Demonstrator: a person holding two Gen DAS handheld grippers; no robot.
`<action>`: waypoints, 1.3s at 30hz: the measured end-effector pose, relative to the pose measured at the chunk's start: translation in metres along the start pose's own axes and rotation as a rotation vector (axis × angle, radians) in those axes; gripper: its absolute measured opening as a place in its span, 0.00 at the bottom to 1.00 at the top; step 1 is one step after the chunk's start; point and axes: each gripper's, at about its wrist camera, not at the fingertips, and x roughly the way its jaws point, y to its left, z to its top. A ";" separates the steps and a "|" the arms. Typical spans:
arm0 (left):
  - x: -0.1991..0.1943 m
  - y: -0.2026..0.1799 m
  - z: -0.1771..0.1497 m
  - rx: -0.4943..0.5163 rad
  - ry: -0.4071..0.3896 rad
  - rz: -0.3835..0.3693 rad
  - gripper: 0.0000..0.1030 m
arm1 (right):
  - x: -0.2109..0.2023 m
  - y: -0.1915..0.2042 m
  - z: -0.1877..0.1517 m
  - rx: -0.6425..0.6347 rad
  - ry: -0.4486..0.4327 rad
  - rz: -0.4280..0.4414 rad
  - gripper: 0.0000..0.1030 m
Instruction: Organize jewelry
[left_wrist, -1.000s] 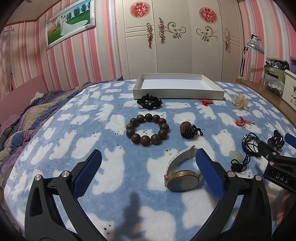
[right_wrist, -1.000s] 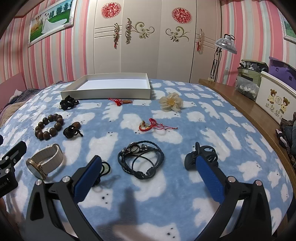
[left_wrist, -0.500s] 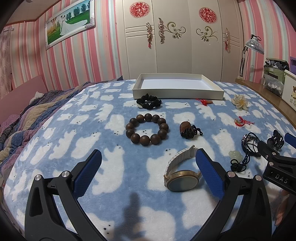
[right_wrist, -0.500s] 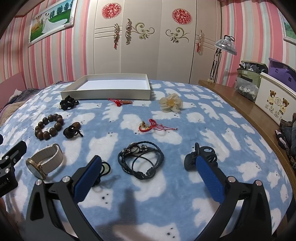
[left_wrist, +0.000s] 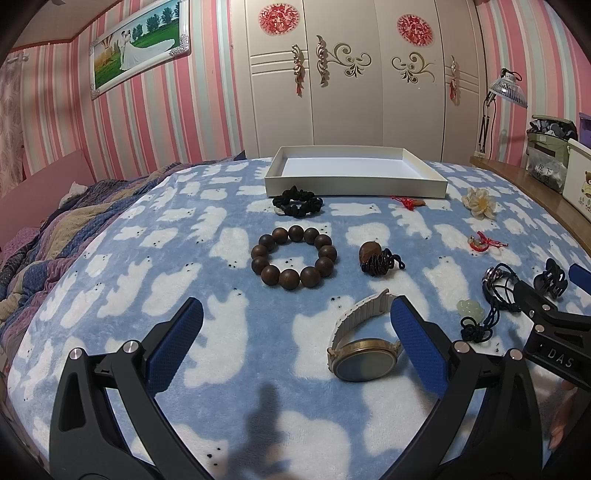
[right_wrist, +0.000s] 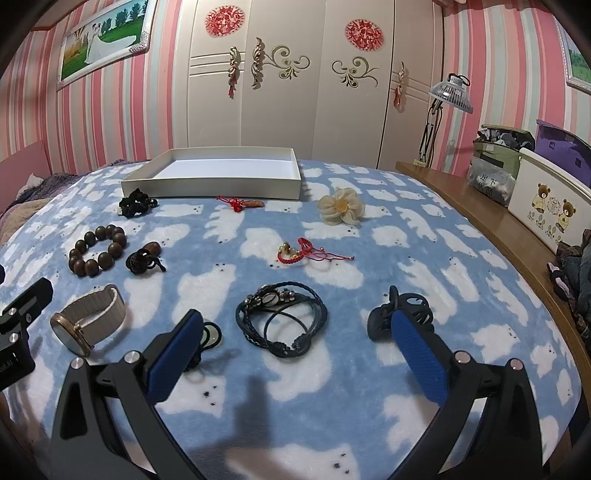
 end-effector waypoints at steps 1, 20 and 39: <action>0.000 0.000 0.000 0.000 0.000 0.000 0.97 | 0.000 0.000 0.000 0.000 0.000 0.000 0.99; 0.001 0.001 0.000 -0.002 0.001 -0.002 0.97 | 0.000 -0.005 0.002 0.007 -0.005 -0.010 0.99; 0.006 -0.001 0.000 -0.002 0.018 0.000 0.97 | 0.000 -0.002 0.002 -0.005 -0.002 -0.013 0.99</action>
